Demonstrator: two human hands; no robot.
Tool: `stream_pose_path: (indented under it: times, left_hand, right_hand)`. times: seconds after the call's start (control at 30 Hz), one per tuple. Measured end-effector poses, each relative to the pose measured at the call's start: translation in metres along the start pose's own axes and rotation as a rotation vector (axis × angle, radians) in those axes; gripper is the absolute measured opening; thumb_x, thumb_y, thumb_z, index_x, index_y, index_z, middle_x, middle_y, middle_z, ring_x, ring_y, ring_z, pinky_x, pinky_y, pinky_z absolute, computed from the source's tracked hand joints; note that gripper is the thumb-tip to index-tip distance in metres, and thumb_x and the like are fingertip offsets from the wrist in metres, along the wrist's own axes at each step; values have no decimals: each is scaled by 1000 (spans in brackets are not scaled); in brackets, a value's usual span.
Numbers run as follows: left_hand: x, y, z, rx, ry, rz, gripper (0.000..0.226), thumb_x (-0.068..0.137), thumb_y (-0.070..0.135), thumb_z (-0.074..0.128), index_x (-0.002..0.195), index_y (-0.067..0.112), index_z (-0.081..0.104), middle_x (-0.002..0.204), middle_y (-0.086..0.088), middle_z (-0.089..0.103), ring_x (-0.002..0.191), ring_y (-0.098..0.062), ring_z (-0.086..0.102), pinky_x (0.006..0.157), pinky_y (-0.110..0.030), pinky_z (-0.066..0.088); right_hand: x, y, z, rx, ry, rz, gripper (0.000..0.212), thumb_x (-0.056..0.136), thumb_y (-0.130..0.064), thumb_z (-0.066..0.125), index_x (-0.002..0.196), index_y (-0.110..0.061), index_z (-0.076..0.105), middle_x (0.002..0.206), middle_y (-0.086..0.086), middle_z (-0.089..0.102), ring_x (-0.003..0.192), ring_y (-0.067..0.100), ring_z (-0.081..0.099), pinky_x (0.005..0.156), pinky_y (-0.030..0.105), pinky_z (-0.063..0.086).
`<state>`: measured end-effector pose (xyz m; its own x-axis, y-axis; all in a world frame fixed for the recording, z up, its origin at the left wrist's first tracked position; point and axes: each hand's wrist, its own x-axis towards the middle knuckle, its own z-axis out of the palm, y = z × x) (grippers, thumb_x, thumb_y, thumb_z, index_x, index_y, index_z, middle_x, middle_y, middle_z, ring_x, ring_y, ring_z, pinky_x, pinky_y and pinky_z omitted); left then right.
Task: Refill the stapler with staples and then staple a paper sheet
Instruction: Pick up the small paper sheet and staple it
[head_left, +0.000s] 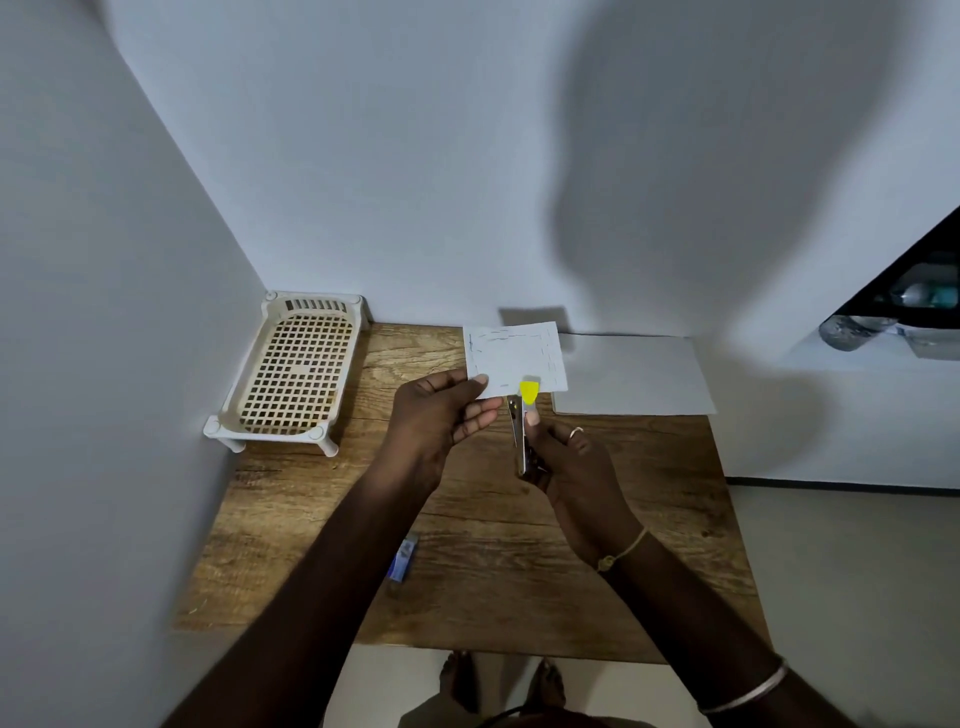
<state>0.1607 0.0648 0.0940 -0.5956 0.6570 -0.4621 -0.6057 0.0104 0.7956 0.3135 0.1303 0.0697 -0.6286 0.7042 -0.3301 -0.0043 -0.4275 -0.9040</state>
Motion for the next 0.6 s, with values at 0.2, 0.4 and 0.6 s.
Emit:
stream_pose_path:
  times: [0.2,0.4,0.6]
  left_hand:
    - [-1,-2,-4,28,-1,11,8,90,4,74,97,1,72,95,-18,79,91,-30,78,73,-31,64]
    - [-2,-3,-7,62,17,39,16,91,5,73,105,-3,72,98,-18,79,92,-29,78,74,-29,63]
    - [-3,-5,-7,69,-2,41,16,91,6,73,105,0,74,98,-17,79,93,-29,78,76,-31,63]
  right_hand:
    - [2,0,3,-6,19,-4,45,85,-43,71,103,-2,75,78,3,64,74,14,58,70,34,51]
    - [2,3,5,-11,19,-15,39,82,-45,73,97,-9,78,78,2,67,73,12,61,67,29,53]
    - [4,1,8,-11,30,-17,32,85,-42,72,99,-14,80,80,0,69,73,10,60,66,29,52]
